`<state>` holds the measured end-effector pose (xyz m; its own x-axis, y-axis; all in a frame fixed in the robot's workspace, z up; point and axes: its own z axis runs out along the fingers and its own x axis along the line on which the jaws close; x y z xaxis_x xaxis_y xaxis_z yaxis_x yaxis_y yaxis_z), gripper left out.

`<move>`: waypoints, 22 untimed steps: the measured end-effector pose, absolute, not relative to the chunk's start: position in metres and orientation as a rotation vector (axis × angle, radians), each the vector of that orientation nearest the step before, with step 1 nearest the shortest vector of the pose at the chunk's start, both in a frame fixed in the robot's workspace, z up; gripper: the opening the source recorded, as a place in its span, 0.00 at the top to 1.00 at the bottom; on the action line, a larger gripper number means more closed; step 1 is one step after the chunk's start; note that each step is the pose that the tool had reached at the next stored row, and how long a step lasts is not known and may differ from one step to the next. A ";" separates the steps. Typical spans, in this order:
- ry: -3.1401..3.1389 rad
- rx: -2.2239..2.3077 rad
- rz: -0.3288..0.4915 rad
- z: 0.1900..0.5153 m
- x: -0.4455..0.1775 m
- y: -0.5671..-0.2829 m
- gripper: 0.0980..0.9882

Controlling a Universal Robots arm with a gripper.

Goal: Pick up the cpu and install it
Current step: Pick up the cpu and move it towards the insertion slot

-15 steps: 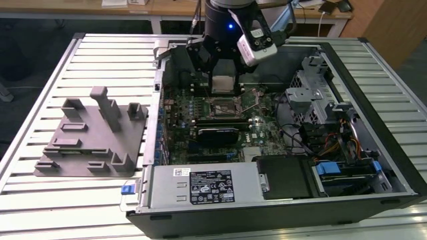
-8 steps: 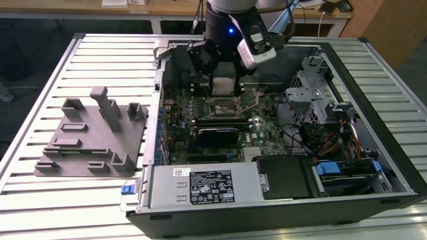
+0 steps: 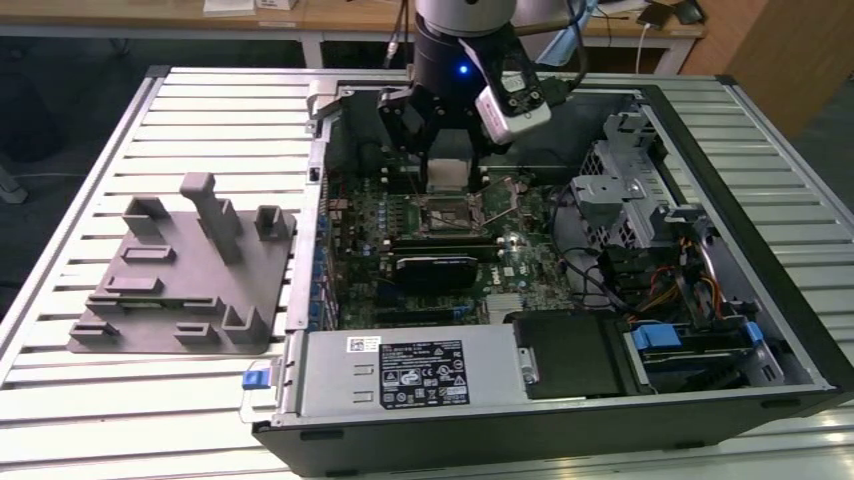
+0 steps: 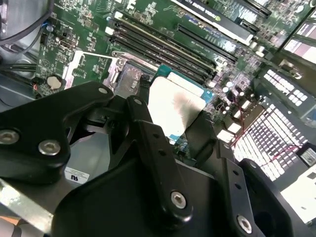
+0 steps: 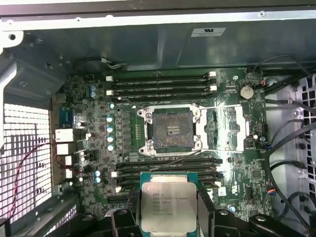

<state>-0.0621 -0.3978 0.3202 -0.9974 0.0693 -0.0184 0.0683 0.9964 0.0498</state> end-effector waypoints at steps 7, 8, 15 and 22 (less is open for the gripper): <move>3.119 0.102 0.077 0.311 -0.059 -0.393 0.50; 3.119 0.101 0.077 0.310 -0.058 -0.392 0.50; 3.119 0.095 0.077 0.301 -0.056 -0.387 0.50; 3.119 0.090 0.077 0.292 -0.055 -0.381 0.50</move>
